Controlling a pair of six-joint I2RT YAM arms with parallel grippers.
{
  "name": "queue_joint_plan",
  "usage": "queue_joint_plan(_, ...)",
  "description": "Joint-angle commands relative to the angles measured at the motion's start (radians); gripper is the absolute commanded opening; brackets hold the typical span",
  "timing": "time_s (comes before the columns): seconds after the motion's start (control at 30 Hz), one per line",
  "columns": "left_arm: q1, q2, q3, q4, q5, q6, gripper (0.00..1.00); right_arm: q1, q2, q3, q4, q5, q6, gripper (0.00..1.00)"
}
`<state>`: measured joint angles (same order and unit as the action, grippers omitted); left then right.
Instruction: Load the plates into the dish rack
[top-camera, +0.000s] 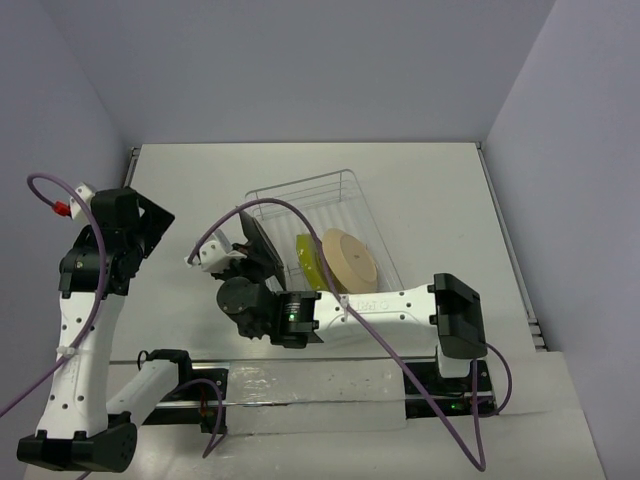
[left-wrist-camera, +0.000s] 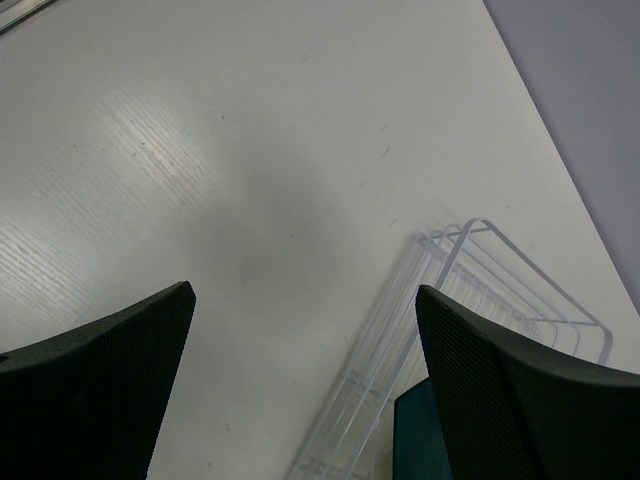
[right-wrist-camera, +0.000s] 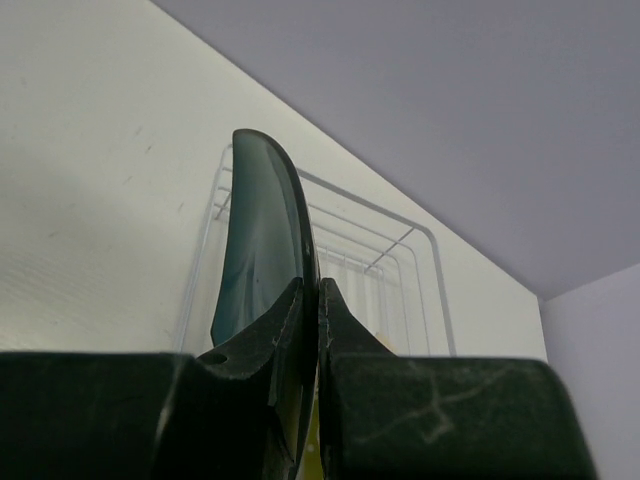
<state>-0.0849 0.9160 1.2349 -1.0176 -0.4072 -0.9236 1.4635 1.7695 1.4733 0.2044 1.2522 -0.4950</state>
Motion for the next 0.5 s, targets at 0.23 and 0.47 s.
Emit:
queue_joint_plan(0.23, -0.006, -0.023, -0.021, -0.005, 0.016, 0.063, 0.99, -0.019, 0.029, 0.055, -0.026, 0.034, 0.158, 0.00)
queue_joint_plan(0.47, -0.006, -0.035, -0.044, 0.011, 0.011, 0.073, 0.99, -0.032, 0.064, 0.021, 0.034, 0.094, 0.166, 0.00)
